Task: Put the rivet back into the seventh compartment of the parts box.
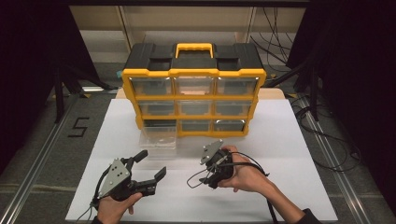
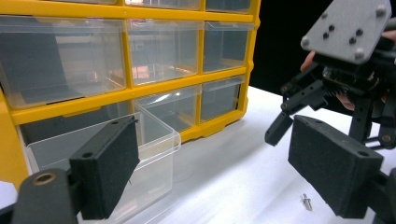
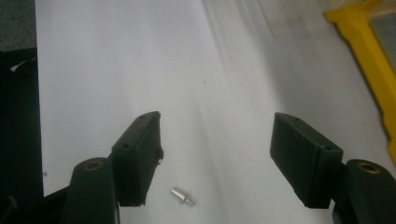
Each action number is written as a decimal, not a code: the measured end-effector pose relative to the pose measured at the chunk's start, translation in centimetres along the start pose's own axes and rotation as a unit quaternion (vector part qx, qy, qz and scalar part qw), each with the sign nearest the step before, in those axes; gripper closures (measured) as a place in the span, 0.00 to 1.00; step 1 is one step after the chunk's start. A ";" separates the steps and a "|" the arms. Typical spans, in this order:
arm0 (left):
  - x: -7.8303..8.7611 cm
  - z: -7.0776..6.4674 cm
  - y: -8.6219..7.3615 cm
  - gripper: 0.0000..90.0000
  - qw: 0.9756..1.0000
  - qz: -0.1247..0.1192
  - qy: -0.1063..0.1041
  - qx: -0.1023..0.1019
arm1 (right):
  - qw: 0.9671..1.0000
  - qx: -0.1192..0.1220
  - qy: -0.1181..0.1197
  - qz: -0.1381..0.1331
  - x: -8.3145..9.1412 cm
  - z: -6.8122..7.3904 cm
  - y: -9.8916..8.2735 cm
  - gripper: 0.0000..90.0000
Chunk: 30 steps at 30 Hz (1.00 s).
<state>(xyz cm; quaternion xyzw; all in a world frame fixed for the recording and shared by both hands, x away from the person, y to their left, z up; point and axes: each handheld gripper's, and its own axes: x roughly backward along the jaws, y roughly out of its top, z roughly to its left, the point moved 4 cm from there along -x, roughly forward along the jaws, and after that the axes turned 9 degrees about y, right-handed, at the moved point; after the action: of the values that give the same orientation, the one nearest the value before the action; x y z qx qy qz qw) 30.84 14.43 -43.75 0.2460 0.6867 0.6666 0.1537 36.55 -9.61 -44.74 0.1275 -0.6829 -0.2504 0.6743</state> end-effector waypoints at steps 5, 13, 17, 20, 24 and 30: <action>0.0 -0.1 0.0 0.18 1.000 -0.001 0.000 0.000 | 1.000 -0.002 0.013 0.021 -0.7 0.3 -0.8 0.36; 0.0 -0.1 0.0 0.18 1.000 0.000 0.000 0.000 | 0.998 -0.015 0.025 0.047 -1.6 0.7 -2.1 0.31; 0.0 -0.1 0.0 0.17 1.000 0.000 0.000 0.000 | 0.998 -0.014 0.027 0.053 -1.7 0.7 -2.4 0.31; 0.0 0.0 0.0 0.18 1.000 -0.001 0.000 0.001 | 0.998 -0.012 0.030 0.055 -1.8 0.8 -2.6 0.32; 0.1 0.0 0.1 0.18 1.000 -0.001 0.000 0.000 | 0.997 -0.006 0.032 0.064 -2.0 0.8 -2.9 0.34; 0.1 -0.1 0.1 0.18 1.000 -0.001 0.000 0.000 | 0.997 -0.002 0.033 0.076 -2.1 0.9 -3.1 0.39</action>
<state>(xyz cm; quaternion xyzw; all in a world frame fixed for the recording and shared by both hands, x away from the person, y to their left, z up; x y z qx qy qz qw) 30.76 14.42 -43.67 0.2448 0.6870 0.6665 0.1544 35.27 -10.95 -48.10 0.0817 -0.6675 -0.1954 0.7139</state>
